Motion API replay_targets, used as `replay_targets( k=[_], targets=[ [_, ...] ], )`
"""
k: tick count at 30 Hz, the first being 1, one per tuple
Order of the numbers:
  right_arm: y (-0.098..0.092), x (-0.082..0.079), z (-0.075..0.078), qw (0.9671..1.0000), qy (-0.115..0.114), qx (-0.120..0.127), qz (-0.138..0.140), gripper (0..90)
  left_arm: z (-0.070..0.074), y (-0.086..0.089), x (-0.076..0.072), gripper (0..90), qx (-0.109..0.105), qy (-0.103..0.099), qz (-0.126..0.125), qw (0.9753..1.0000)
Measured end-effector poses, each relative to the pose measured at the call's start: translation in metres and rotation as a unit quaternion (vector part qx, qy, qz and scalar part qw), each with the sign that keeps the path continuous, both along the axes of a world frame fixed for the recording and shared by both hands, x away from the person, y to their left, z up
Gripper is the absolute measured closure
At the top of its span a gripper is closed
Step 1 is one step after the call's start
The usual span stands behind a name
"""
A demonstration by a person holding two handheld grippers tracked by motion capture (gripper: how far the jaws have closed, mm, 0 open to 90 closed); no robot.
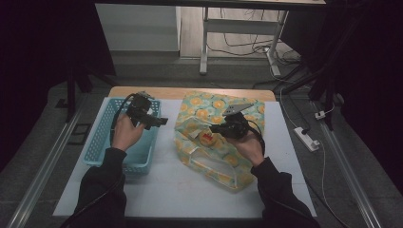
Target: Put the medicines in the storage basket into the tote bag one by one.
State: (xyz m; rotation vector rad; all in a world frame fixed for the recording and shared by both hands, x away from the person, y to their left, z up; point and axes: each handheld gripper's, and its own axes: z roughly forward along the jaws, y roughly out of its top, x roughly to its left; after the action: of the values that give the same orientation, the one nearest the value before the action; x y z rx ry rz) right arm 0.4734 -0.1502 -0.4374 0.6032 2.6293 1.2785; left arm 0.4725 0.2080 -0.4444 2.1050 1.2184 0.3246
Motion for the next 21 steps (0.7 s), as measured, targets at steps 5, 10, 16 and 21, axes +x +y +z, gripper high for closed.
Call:
replay_targets(
  k=[5,10,16,21],
  targets=[
    [0.0,0.0,0.0,1.0,-0.001,0.0,0.0,90.0,-0.007,0.015,0.01,0.0,0.019,0.002,0.028,0.9994],
    [0.0,0.0,0.001,1.0,0.0,0.001,0.0,90.0,-0.017,0.027,0.022,0.0,0.022,0.018,0.062,0.9977],
    [0.0,0.0,0.0,1.0,-0.001,0.001,0.001,90.0,-0.029,0.033,0.034,0.0,0.029,0.027,0.085,0.9956],
    [-0.001,0.001,0.001,1.0,-0.001,0.002,0.0,90.0,-0.037,0.034,0.045,0.8,0.03,0.044,0.094,0.9941]
  ],
)
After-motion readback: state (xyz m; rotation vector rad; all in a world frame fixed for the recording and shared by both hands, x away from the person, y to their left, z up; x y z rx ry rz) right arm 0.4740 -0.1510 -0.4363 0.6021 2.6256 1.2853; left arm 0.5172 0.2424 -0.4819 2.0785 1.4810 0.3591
